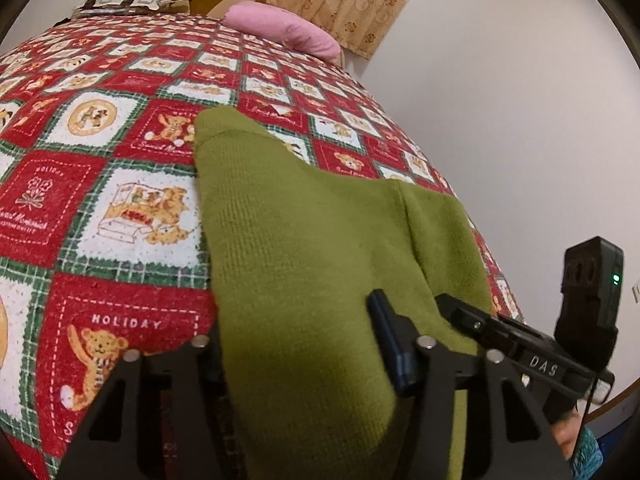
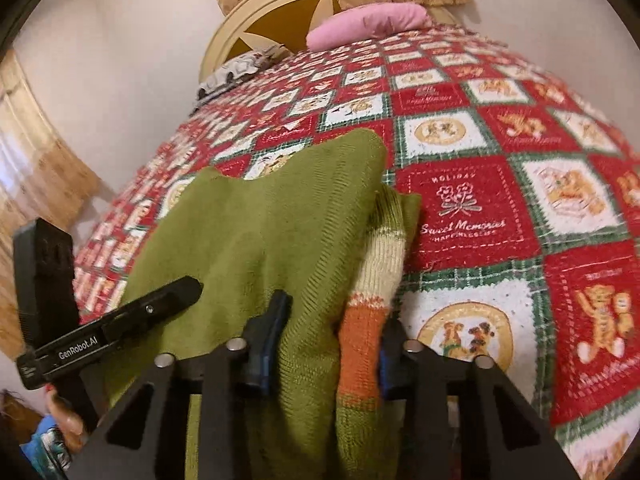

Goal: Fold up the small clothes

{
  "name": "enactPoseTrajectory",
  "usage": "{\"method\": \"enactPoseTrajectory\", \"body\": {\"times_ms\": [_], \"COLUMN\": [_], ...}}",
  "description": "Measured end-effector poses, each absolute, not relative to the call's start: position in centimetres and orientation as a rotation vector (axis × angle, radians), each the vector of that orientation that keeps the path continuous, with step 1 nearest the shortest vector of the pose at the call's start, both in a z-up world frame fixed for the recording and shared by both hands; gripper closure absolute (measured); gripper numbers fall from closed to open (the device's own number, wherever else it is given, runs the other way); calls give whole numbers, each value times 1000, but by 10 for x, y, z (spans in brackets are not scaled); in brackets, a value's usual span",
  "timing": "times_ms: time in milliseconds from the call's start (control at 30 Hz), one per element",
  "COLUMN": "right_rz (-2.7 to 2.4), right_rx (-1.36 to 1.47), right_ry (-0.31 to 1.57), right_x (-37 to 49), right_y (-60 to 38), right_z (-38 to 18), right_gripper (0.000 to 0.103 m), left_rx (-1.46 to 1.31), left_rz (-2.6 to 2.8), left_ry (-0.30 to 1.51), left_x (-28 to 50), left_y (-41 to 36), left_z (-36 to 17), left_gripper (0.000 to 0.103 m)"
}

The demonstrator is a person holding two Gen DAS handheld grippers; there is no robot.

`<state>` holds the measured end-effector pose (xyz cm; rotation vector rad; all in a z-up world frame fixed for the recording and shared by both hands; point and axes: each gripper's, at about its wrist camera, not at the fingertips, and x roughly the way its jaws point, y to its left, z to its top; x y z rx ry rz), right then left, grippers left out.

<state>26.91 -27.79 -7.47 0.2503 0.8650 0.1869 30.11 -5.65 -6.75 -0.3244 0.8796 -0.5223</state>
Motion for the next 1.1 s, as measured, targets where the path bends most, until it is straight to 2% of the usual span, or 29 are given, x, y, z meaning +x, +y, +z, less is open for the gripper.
{"method": "enactPoseTrajectory", "body": {"times_ms": [167, 433, 767, 1100], "right_rz": [125, 105, 100, 27], "right_rx": [186, 238, 295, 309], "right_ry": [809, 652, 550, 508], "right_x": [244, 167, 72, -15], "right_y": [-259, -235, -221, -244], "right_z": [-50, 2, 36, 55], "right_gripper": [78, 78, 79, 79], "left_rx": [-240, -275, -240, -204], "left_rz": [-490, -504, -550, -689], "left_ry": [856, 781, 726, 733], "left_x": [286, 229, 166, 119], "left_y": [-62, -36, -31, -67], "left_z": [-51, -14, 19, 28], "left_gripper": [59, 61, 61, 61]}}
